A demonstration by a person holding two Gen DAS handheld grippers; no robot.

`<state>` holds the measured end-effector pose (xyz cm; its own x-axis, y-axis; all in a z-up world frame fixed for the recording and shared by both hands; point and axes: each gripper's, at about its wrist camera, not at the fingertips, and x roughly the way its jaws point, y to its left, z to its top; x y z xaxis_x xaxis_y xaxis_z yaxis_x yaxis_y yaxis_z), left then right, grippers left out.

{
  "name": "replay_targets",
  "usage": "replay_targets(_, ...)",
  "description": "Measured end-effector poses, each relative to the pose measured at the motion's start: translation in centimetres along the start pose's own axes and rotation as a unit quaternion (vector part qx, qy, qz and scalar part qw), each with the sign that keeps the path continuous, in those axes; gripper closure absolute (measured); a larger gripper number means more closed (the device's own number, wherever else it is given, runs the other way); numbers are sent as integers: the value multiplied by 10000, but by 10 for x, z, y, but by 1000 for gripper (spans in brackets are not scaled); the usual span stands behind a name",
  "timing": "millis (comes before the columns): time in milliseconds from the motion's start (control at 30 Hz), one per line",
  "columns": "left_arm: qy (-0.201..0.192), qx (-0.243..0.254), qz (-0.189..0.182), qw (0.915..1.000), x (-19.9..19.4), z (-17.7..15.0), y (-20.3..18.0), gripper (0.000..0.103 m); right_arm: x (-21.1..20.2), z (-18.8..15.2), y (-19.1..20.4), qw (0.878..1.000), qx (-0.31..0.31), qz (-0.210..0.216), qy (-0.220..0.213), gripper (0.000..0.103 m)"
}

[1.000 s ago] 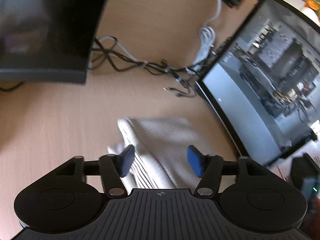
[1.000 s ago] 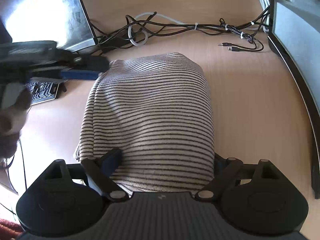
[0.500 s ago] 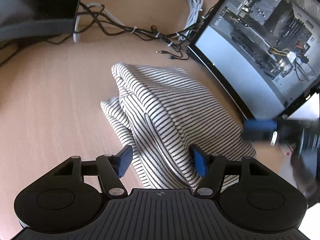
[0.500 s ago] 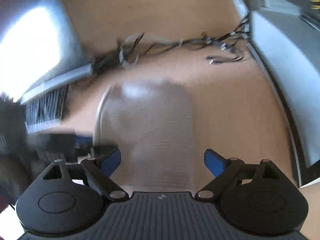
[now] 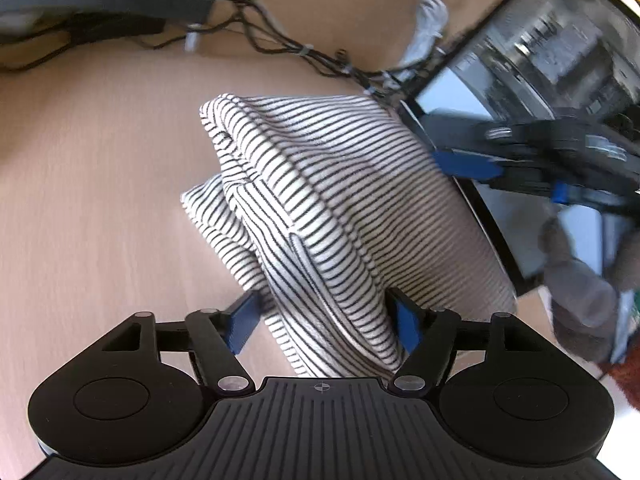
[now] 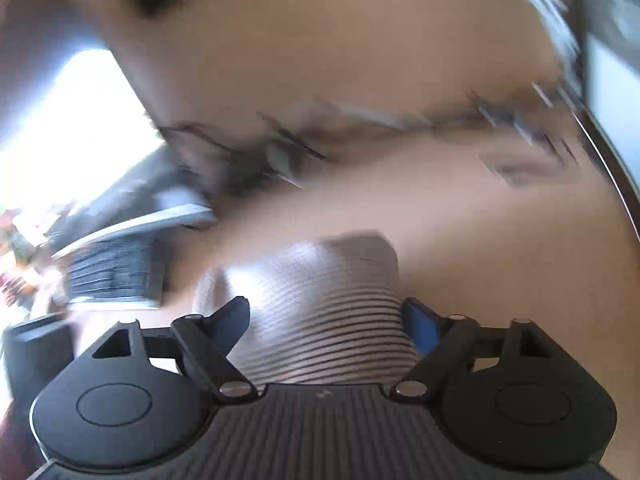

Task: Fold clothes

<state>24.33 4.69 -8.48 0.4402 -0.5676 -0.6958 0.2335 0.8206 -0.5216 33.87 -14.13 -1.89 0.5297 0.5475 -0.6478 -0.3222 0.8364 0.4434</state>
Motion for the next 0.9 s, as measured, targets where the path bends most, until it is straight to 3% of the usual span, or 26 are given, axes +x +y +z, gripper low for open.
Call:
replay_targets(100,-61,-108,302,9995,0,-1,-8,27,10,1,-2,9991,-280,-182,253,23)
replay_targets(333,-276,-606,799,9946,-4,-12,-18,27,9,-26,-33,9985,-275,-2,477,21)
replay_targets(533,-529,-922,1140,9878,-1,-23,-31,32,-1,-56,-43,9953,-283,543,748,23)
replay_targets(667,-559,-983,1234,9859,-2,-35,-43,34,-10,-60,-48,9925,-124,867,849,31)
replay_targets(767,-501,-1014,1017,9884,0,-43,-48,34,-22,-58,-54,9916,-18,1033,781,33)
replay_targets(833,-447,-945,836,9910,4,-46,-53,34,-21,-61,-59,9927,33,914,781,33)
replay_targets(900,-473,-775,922,9916,4,-48,-58,34,-18,-63,-64,9940,83,759,788,32)
